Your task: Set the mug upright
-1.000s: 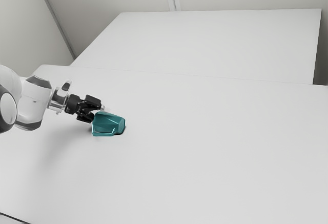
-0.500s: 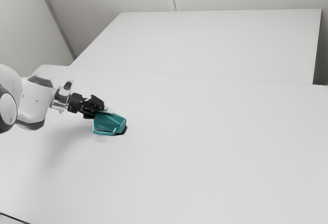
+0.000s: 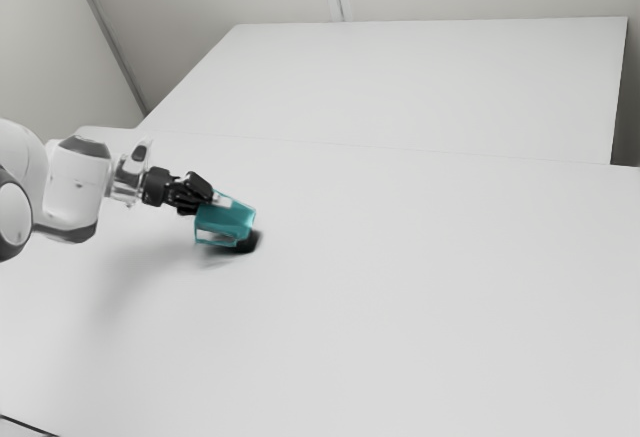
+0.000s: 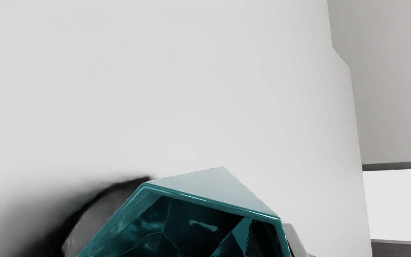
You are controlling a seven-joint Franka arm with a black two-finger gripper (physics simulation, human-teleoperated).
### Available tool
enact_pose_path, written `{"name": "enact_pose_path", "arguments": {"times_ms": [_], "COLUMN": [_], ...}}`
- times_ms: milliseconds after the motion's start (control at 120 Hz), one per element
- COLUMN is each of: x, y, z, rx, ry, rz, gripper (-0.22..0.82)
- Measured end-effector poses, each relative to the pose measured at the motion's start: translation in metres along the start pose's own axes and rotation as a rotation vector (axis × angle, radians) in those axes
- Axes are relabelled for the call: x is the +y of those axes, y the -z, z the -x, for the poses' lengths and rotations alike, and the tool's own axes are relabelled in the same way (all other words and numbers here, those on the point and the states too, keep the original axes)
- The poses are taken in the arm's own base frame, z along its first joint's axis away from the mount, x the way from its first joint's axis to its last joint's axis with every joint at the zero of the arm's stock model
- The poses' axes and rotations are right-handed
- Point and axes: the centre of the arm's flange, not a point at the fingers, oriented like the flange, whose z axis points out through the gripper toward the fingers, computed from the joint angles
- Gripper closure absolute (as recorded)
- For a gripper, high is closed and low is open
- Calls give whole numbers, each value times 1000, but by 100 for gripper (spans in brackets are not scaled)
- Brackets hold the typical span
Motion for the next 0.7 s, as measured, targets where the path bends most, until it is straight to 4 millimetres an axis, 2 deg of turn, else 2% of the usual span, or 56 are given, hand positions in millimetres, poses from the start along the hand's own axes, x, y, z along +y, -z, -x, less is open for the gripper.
{"name": "enact_pose_path", "arguments": {"times_ms": [150, 283, 458, 700], "x": [51, 67, 59, 38], "y": [17, 15, 29, 32], "z": [-40, -47, -52, -52], "rx": [-103, -304, -474, -455], "ry": [-180, -285, -365, -379], "rz": [-140, -374, -696, -919], "gripper": [78, 78, 78, 78]}}
